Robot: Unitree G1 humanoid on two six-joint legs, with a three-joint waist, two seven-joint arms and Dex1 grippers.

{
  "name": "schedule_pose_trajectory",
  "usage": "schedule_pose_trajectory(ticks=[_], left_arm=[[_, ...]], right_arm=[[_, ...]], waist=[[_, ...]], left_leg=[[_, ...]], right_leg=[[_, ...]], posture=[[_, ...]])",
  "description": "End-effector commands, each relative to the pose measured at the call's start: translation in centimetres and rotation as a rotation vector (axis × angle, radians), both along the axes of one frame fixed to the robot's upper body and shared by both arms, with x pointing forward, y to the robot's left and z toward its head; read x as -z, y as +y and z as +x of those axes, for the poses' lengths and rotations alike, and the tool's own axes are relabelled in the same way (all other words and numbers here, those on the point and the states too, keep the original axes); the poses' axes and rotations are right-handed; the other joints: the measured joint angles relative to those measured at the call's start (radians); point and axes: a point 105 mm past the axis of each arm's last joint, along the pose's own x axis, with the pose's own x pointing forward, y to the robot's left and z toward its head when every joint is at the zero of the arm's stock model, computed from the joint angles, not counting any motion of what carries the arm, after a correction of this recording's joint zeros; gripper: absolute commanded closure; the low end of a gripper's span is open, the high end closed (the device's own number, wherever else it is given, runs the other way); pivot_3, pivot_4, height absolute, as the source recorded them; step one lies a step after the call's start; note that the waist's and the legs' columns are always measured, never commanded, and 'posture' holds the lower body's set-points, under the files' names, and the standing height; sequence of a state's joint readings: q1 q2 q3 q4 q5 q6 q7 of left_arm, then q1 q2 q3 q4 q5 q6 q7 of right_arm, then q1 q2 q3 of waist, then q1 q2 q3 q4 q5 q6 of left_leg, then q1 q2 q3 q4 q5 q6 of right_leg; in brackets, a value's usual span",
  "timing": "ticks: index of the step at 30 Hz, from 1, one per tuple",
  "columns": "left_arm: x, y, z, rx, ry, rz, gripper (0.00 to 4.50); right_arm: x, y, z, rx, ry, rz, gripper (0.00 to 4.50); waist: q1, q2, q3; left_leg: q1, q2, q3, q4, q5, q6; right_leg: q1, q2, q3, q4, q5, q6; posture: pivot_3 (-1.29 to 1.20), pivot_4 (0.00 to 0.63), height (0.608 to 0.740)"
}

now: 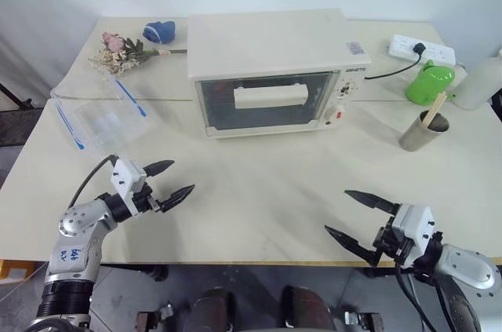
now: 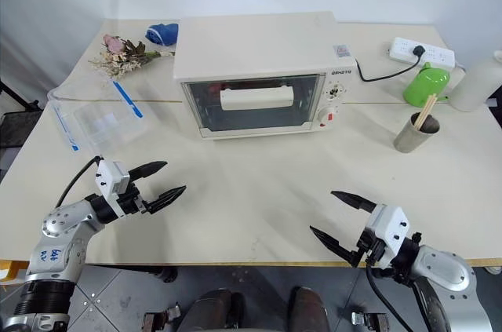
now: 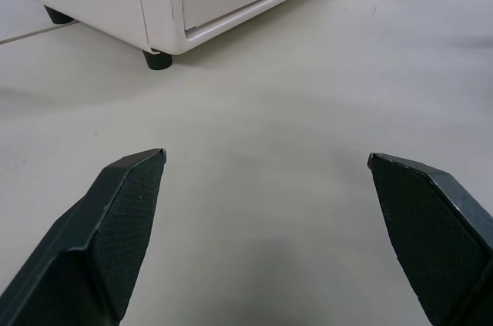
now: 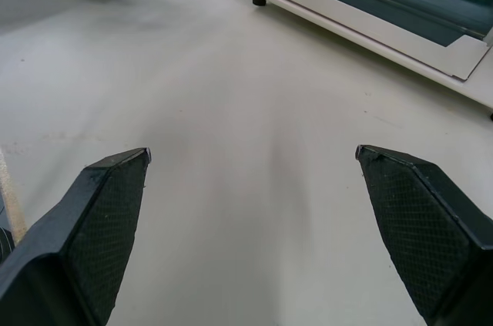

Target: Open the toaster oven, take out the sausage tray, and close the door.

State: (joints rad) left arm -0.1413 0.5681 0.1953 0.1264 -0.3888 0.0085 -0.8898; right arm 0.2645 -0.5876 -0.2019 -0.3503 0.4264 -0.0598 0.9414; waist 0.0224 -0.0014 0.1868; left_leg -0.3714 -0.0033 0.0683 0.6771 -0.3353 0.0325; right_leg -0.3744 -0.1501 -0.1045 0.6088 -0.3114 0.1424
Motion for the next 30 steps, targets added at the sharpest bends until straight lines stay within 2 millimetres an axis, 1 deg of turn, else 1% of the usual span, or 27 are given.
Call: schedule_pose_trajectory(ticks=[1,3,4,6,9,12,19,22,25,28,30], left_arm=[[-0.5,0.2,-0.2,0.0,-0.031,0.015,0.02],[-1.6,0.0,-0.5,0.029,-0.043,-0.057,0.02],[-2.3,0.1,-1.0,0.066,-0.031,-0.104,0.02],[-3.6,0.2,-1.8,0.138,-0.009,-0.19,0.02],[-5.4,0.7,-2.1,0.153,-0.007,-0.266,0.02],[-5.9,0.7,-2.6,0.171,-0.006,-0.246,0.02],[-7.0,0.1,-3.1,0.184,-0.034,-0.248,0.02],[-7.3,-0.4,-3.5,0.191,-0.035,-0.253,0.02],[-7.1,-0.5,-3.9,0.181,-0.03,-0.256,0.02],[-6.7,-0.4,-4.1,0.165,-0.02,-0.255,0.02],[-6.5,-0.3,-4.1,0.146,-0.018,-0.262,0.02]], right_arm=[[-0.8,0.5,-0.2,-0.022,-0.029,0.001,0.0],[-2.3,1.0,1.3,-0.02,-0.045,0.06,0.0],[-3.3,1.2,2.4,-0.015,-0.05,0.098,0.0],[-4.6,1.4,3.8,-0.008,-0.048,0.147,0.0],[-5.9,2.3,5.5,-0.048,-0.022,0.19,0.0],[-7.5,3.7,7.6,-0.094,-0.024,0.22,0.0],[-9.6,6.1,11.9,-0.116,-0.044,0.259,0.0],[-10.2,7.3,12.8,-0.166,-0.063,0.255,0.0],[-10.7,8.2,13.1,-0.205,-0.084,0.26,0.0],[-10.9,8.8,12.6,-0.258,-0.109,0.255,0.0],[-10.9,9.3,11.6,-0.328,-0.136,0.24,0.0]], waist=[[0.0,0.0,0.0],[-0.001,0.0,0.0],[-0.009,0.0,0.0],[-0.021,0.0,0.0],[-0.024,0.0,0.0],[-0.026,0.0,0.0],[-0.026,0.0,0.0],[-0.027,0.0,0.0],[-0.031,0.0,0.0],[-0.031,0.001,0.0],[-0.03,0.001,0.0]], left_leg=[[0.0,0.0,0.0,0.0,0.0,0.0],[0.0,0.0,0.0,0.0,0.0,0.0],[0.0,0.0,0.0,0.001,0.0,0.0],[0.0,0.001,0.001,0.003,0.0,0.0],[0.0,0.002,-0.002,0.003,-0.001,-0.001],[0.0,0.002,-0.002,0.003,-0.001,-0.001],[-0.002,0.001,-0.002,0.003,-0.003,0.0],[-0.003,0.001,-0.003,0.004,-0.003,0.0],[-0.003,0.001,-0.003,0.004,-0.003,0.0],[-0.003,0.001,-0.003,0.004,-0.003,0.0],[-0.003,0.001,-0.003,0.004,-0.003,0.0]], right_leg=[[0.0,0.0,0.0,0.0,0.0,0.0],[0.0,0.0,0.0,0.0,0.0,0.0],[0.0,0.0,0.0,0.0,0.0,0.0],[0.0,0.0,0.001,0.001,0.0,0.0],[0.0,0.0,0.0,0.003,0.0,-0.001],[0.0,0.0,-0.001,0.003,-0.001,-0.001],[-0.001,0.0,-0.002,0.002,-0.001,-0.001],[-0.002,0.0,-0.003,0.003,-0.001,-0.001],[-0.002,0.0,-0.003,0.003,-0.001,-0.001],[-0.002,0.0,-0.003,0.003,0.0,-0.001],[-0.002,0.0,-0.003,0.003,0.0,-0.001]], posture=[[0.0,0.15,0.74],[0.0,0.15,0.74],[0.0,0.15,0.74],[0.0,0.15,0.74],[0.0,0.15,0.74],[0.0,0.15,0.74],[0.0,0.15,0.74],[0.0,0.15,0.74],[0.0,0.15,0.74],[0.0,0.15,0.74],[0.0,0.15,0.74]])
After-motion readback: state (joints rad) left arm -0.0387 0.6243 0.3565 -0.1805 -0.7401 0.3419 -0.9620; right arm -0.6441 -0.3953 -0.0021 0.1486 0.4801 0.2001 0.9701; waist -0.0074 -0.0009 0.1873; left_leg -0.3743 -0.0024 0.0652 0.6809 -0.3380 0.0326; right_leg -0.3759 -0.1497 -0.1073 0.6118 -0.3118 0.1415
